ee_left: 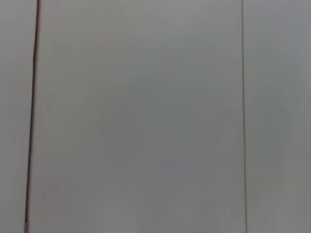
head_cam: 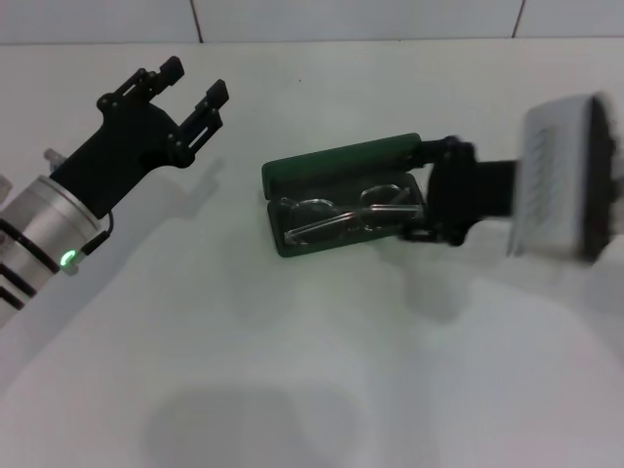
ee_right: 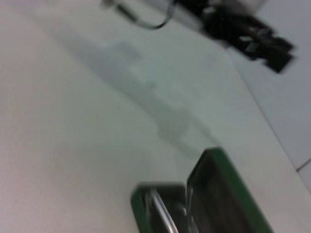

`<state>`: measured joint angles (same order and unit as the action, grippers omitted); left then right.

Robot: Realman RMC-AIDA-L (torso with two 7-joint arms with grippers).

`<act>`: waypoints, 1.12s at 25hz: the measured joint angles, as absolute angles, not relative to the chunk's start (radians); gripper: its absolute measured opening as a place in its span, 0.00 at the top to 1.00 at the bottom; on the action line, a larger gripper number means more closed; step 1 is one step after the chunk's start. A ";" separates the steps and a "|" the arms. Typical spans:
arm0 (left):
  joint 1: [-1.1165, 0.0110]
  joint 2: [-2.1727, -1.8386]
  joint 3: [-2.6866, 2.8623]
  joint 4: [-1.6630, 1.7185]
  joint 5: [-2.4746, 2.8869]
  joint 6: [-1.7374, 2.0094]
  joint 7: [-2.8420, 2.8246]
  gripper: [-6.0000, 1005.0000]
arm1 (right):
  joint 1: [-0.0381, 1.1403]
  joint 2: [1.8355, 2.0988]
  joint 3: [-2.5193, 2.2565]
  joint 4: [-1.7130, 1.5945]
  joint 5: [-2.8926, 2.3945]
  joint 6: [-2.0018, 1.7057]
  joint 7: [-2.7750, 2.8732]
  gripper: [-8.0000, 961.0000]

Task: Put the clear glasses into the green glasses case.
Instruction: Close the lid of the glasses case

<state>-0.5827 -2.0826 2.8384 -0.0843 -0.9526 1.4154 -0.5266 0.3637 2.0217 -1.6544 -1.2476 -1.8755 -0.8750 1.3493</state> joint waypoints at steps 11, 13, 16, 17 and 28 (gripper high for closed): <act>-0.691 -2.083 2.839 -0.085 -0.852 1.328 -0.661 0.38 | 0.438 2.011 -0.730 -0.686 -1.353 -1.605 1.125 0.33; -0.732 -2.082 2.840 -0.087 -0.808 1.266 -0.714 0.38 | 0.422 2.014 -0.672 -0.635 -1.323 -1.621 1.074 0.33; -0.829 -2.082 2.841 -0.118 -0.673 1.146 -0.855 0.38 | 0.396 2.018 -0.656 -0.614 -1.300 -1.627 1.048 0.32; -0.855 -2.082 2.841 -0.128 -0.638 1.119 -0.888 0.38 | 0.394 2.017 -0.658 -0.609 -1.297 -1.628 1.047 0.32; -1.045 -2.085 2.842 -0.139 -0.233 0.949 -1.183 0.38 | 0.391 2.014 -0.665 -0.597 -1.312 -1.627 1.045 0.30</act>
